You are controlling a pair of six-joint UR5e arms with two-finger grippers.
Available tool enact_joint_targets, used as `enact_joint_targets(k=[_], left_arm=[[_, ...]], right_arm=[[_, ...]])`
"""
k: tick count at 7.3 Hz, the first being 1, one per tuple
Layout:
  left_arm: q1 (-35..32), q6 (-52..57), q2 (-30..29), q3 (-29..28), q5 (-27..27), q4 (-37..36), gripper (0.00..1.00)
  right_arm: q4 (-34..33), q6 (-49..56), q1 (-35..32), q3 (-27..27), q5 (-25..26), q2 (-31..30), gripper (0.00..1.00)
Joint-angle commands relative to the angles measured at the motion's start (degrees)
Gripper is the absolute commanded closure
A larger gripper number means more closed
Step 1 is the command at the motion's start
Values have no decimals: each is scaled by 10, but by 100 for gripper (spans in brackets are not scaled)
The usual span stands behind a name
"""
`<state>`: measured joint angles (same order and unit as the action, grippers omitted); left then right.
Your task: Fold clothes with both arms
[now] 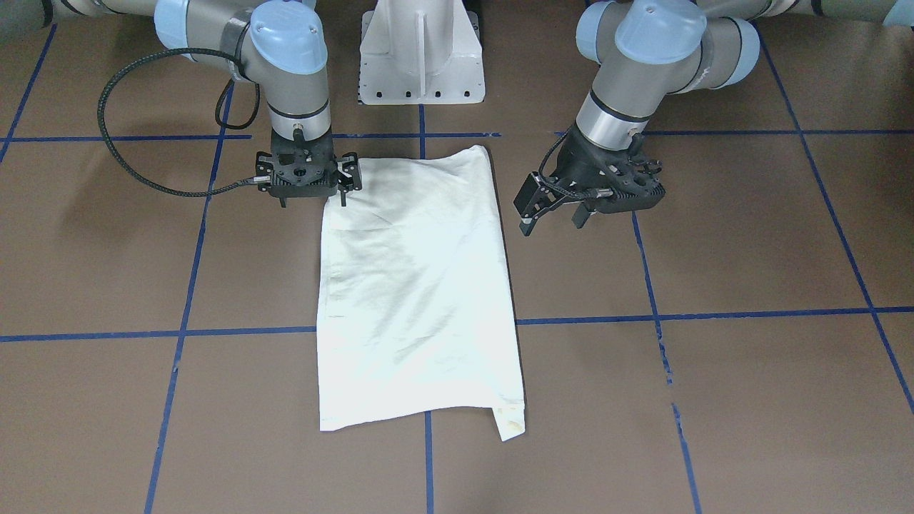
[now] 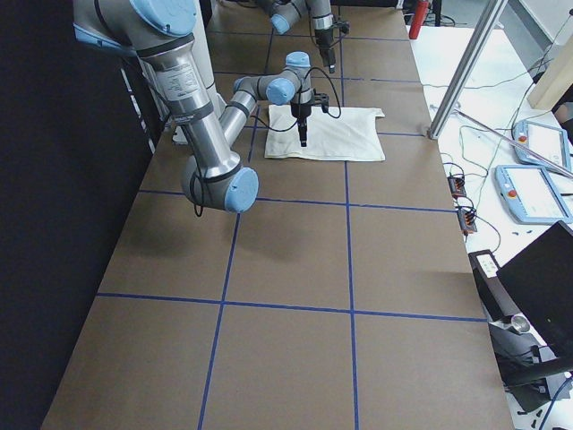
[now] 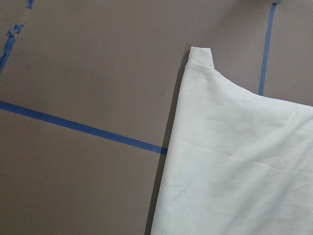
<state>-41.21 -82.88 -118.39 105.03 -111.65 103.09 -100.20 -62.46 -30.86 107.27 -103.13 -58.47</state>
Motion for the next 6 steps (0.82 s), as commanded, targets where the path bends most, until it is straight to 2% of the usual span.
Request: enact_joint_targets(k=[1,2,3,4,6], left_arm=[[74,-117,25,4,-8,34,0],[121,-170,20,8,5,35,0],[185,-195,18,9,67,33,1],[218,-197,18,0,103,32,10],[225,-198,27,-1,105,30,15]], right_arm=[[75,-6,-10,3,-43,-2,0],[100,-19,-10,3,-63,-4,0],[116,-33,-10,2,-68,-4,0],[120,-34,-10,1,-70,-3,0],[120,-35,-10,1,-74,-3,0]])
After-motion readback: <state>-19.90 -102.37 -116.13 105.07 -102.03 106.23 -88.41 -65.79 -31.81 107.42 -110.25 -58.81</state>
